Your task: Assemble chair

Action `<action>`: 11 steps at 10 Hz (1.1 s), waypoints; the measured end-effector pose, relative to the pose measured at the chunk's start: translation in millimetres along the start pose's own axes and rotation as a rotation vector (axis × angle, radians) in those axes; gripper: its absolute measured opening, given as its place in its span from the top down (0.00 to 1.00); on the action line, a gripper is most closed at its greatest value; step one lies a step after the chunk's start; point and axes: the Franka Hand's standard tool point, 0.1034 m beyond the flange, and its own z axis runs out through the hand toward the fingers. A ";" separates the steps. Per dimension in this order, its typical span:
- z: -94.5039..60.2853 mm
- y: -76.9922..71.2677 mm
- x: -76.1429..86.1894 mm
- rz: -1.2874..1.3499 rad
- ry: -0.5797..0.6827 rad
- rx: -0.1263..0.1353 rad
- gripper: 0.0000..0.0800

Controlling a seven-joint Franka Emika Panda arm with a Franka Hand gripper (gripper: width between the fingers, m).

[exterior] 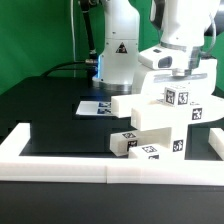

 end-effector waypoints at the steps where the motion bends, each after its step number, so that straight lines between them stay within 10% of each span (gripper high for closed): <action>1: 0.3 0.0 -0.2 0.001 -0.001 0.000 0.19; 7: 2.0 1.1 -1.6 0.005 -0.005 0.000 0.19; 11: 2.0 1.3 -1.6 0.008 -0.005 0.000 0.64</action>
Offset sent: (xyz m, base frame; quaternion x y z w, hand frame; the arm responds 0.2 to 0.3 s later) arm 0.0021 -0.0001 -0.0024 -0.0006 -0.0006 -0.0008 1.0000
